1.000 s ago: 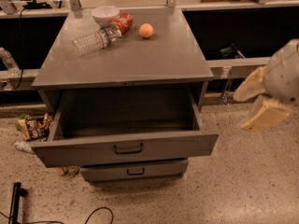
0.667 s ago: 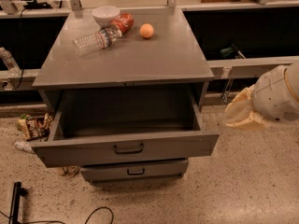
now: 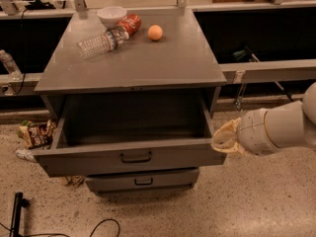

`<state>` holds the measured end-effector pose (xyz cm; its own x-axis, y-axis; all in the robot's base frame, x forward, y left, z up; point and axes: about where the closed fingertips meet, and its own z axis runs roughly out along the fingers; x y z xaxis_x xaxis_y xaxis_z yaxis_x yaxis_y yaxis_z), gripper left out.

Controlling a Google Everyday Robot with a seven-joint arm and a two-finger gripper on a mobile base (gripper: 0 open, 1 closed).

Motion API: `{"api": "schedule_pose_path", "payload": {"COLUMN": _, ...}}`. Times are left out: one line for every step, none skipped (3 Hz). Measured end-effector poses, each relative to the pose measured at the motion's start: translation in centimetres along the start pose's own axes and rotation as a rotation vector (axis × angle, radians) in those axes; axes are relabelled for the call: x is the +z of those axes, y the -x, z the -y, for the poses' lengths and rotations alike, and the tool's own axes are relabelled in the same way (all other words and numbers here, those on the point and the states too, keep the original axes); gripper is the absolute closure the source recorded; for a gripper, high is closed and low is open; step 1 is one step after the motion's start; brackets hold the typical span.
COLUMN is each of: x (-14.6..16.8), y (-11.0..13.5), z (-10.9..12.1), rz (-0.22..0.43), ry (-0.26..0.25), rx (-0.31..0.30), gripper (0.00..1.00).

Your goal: Close top drawer

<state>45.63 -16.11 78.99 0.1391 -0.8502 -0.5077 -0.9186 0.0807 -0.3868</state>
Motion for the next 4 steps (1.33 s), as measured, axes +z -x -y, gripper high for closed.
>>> {"api": "schedule_pose_path", "payload": {"x": 0.4, "y": 0.0, "z": -0.3, "rz": 0.006, "ry": 0.005, "rx": 0.003, "gripper": 1.0}}
{"api": "schedule_pose_path", "payload": {"x": 2.0, "y": -0.5, "z": -1.0, "rz": -0.007, "ry": 0.021, "rx": -0.001, "gripper": 1.0}}
{"api": "schedule_pose_path", "payload": {"x": 5.1, "y": -1.1, "z": -1.9, "rz": 0.005, "ry": 0.029, "rx": -0.004, "gripper": 1.0}}
{"api": "schedule_pose_path", "payload": {"x": 8.4, "y": -1.6, "z": -2.4, "rz": 0.028, "ry": 0.028, "rx": -0.024, "gripper": 1.0}}
